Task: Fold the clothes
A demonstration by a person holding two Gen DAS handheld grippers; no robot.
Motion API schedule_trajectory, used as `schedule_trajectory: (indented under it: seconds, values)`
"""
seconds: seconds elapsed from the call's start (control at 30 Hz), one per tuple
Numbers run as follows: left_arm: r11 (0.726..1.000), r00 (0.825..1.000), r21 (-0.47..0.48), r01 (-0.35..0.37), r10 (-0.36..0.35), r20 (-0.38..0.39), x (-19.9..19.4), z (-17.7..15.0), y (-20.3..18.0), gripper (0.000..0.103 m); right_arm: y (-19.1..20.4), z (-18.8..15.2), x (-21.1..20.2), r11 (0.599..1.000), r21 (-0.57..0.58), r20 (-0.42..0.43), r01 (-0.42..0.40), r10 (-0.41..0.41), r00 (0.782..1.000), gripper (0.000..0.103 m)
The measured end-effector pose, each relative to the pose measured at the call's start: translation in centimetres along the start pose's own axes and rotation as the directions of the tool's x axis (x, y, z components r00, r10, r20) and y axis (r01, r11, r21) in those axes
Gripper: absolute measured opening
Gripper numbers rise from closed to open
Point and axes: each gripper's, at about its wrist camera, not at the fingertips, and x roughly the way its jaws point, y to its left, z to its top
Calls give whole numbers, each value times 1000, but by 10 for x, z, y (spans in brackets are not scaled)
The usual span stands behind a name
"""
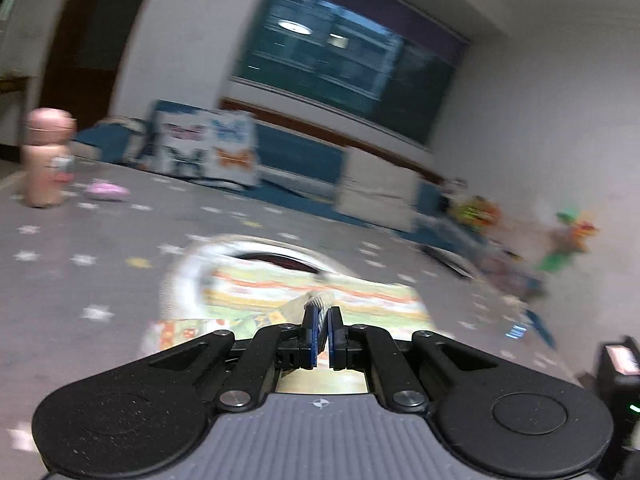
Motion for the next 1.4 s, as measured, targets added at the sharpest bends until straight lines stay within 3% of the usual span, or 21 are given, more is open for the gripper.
schedule_trajectory:
  seconds: [0.13, 0.23, 0.3, 0.37, 0.43, 0.63, 0.9, 1.13, 1.23, 1.33, 1.4]
  values:
    - [994, 992, 64, 94, -88, -93, 27, -16, -33, 6, -22, -2, -9, 996, 81, 4, 22, -22, 1000, 30]
    - [987, 980, 100, 128, -110, -163, 39, -32, -46, 7, -33, -4, -13, 992, 117, 6, 44, -45, 999, 30]
    - [982, 973, 129, 141, -114, -199, 40, -44, -51, 13, -39, -4, -15, 989, 139, 6, 48, -49, 999, 30]
    - [978, 973, 154, 143, -110, -205, 37, -49, -51, 28, -41, -4, -14, 986, 160, 3, 42, -43, 999, 30]
    - [976, 980, 185, 116, -81, -184, 29, -51, -46, 41, -42, -3, -12, 983, 178, -2, 30, -30, 1000, 30]
    - [975, 992, 217, -43, 68, -109, 3, -48, -7, 49, -23, 1, 10, 986, 164, -37, -30, 37, 999, 30]
    - [959, 963, 158, -237, 253, -94, -27, -52, 56, 54, -4, 4, 40, 992, 126, -82, -28, 39, 996, 30]
    - [953, 953, 161, -257, 277, -119, -43, -70, 70, 59, 7, 5, 38, 995, 94, -105, -21, 30, 994, 28]
    - [948, 951, 190, -257, 283, -126, -42, -78, 66, 61, 11, 4, 36, 997, 79, -112, -18, 27, 993, 21]
    - [945, 950, 208, -254, 284, -131, -38, -81, 63, 64, 15, 4, 35, 997, 71, -102, -13, 20, 995, 7]
    - [941, 948, 221, -257, 290, -132, -34, -83, 61, 64, 18, 7, 30, 998, 60, -83, -6, 11, 996, 7]
